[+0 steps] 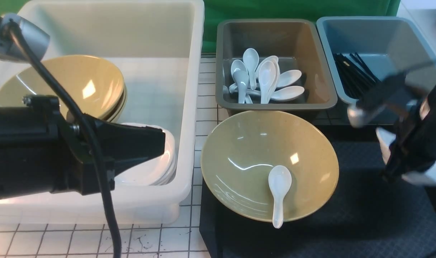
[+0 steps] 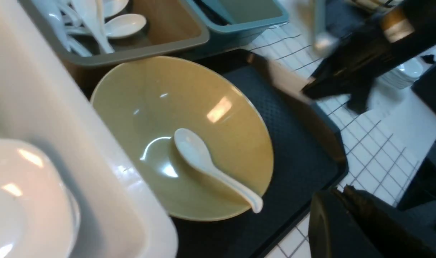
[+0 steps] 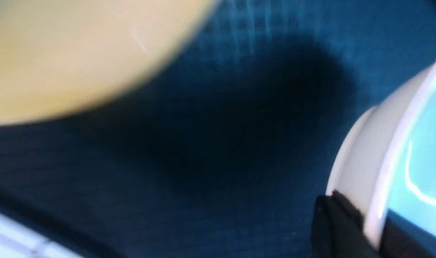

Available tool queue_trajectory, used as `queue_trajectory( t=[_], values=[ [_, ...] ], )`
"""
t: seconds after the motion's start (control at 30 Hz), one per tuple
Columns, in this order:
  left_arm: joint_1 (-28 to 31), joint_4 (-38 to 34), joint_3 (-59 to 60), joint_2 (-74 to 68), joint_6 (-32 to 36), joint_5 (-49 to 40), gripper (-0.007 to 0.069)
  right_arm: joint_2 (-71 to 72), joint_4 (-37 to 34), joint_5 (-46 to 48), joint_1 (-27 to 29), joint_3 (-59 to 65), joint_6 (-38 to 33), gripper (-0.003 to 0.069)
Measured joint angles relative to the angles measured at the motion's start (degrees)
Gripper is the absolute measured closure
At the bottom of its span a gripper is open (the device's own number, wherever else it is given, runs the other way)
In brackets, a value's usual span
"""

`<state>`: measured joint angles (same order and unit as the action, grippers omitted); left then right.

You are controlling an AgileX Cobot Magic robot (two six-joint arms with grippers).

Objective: On white black table put chopsticks spoon bowls plates into blue grey white boxes.
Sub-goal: 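Reach for and grasp the small white dish on the black tray, then place the white bowl into the white bin on top of the stacked bowls with the right gripper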

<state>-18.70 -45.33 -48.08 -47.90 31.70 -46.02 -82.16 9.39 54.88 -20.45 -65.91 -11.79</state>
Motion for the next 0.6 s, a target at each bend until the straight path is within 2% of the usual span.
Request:
queue_trajectory(
  t=[0.07,0.1,0.17,0.2,0.33,0.37,0.4,0.47,0.6],
  values=[
    [0.0,3.7,-0.1,0.8,-3.9,0.6,0.0625,1.7,-1.9,1.5,-5.2,-5.7,-2.1,0.0606],
    [0.0,4.2,-0.1,0.8,-3.9,0.6,0.0625,1.7,-2.2,1.5,-5.8,-6.3,-2.4,0.0606],
    [0.0,8.9,-0.7,2.5,-9.6,0.6,0.0625,1.5,-4.2,0.8,-11.1,-11.5,-6.3,0.0606],
    [0.0,13.5,-1.5,4.6,-14.2,0.6,0.0625,-0.1,-6.3,-0.8,-16.4,-16.3,-10.7,0.0606],
    [0.0,25.2,-2.8,11.4,-28.4,-0.6,0.0625,-7.7,-8.6,-4.7,-25.3,-25.0,-21.3,0.0606],
    [0.0,26.4,-2.9,11.8,-29.1,-0.7,0.0625,-8.2,-8.7,-4.9,-26.1,-25.9,-21.7,0.0606],
    [0.0,30.9,-3.0,14.7,-34.3,-2.1,0.0625,-12.5,-9.4,-6.3,-28.8,-29.3,-24.3,0.0606],
    [0.0,35.8,-3.0,17.6,-39.4,-4.6,0.0625,-18.1,-9.4,-7.5,-30.9,-33.4,-25.9,0.0607],
    [0.0,40.9,-3.0,21.3,-43.2,-8.3,0.0625,-28.0,-9.4,-7.9,-32.4,-40.4,-27.5,0.0608]
  ],
)
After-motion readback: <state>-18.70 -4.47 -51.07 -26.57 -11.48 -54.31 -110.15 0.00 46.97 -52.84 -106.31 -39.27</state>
